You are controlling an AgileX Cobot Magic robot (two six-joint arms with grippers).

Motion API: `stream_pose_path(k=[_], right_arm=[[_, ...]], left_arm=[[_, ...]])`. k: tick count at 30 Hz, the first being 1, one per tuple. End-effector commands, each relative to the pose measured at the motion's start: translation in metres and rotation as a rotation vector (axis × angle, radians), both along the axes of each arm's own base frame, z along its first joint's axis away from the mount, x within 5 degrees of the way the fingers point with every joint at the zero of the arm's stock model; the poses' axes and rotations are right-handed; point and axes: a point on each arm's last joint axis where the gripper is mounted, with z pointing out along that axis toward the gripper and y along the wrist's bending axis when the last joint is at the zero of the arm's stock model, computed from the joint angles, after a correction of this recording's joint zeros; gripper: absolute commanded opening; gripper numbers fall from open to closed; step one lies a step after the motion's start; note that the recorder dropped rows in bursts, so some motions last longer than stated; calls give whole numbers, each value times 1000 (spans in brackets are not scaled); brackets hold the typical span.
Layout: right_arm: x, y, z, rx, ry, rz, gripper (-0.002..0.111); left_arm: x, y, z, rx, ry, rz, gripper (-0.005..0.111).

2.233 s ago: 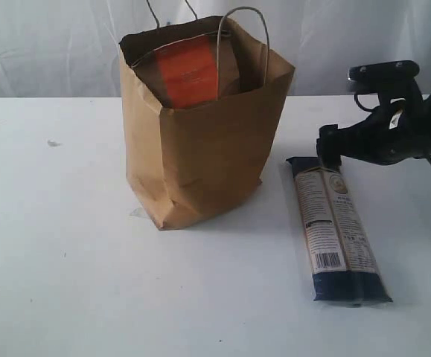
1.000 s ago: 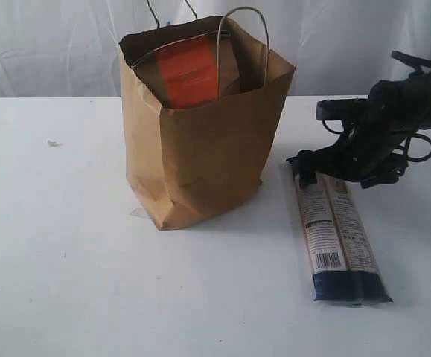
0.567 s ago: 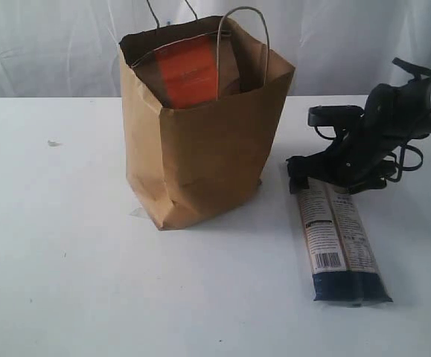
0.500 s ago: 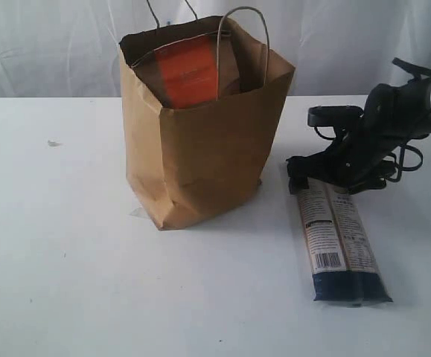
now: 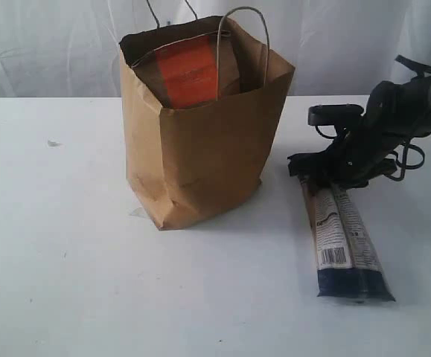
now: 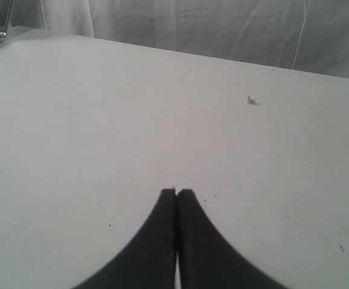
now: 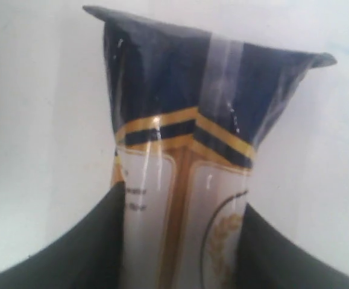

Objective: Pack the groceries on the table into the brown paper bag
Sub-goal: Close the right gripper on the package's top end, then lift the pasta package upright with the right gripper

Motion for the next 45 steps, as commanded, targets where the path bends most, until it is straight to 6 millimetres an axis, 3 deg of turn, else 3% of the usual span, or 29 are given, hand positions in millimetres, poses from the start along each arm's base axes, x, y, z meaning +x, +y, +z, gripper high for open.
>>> stream_pose_path(k=[1,7,13,18,22,24,27,30,34,37,42,45], right_arm=[[-2,-3,2,-13,36,34,0],[-2,-2,53,4,-30,58,0],[-23,-6,117,5,-170,83,0],[-48,-11,136,2,-254,76,0],[-78,-20,142,-1,-406,42,0],[-92,-23,168,17,-511,26,0],[-131,-30,225,50,-729,12,0],[-174,-41,253,76,-981,-27,0],[-209,-49,246,71,-1133,-49,0],[-212,-50,233,60,-1132,-51,0],[-215,-48,198,2,-932,19,0],[-216,-48,192,-10,-908,30,0]], left_arm=[[0,0,-1,3,-4,-2,0],[0,0,-1,3,-4,-2,0],[0,0,-1,3,-4,-2,0],[0,0,-1,3,-4,-2,0],[0,0,-1,3,-4,-2,0],[0,0,-1,3,-4,-2,0],[0,0,-1,3,-4,-2,0],[0,0,-1,3,-4,-2,0],[0,0,-1,3,-4,-2,0],[0,0,-1,3,-4,-2,0],[0,0,-1,3,-4,-2,0],[0,0,-1,3,-4,-2,0]])
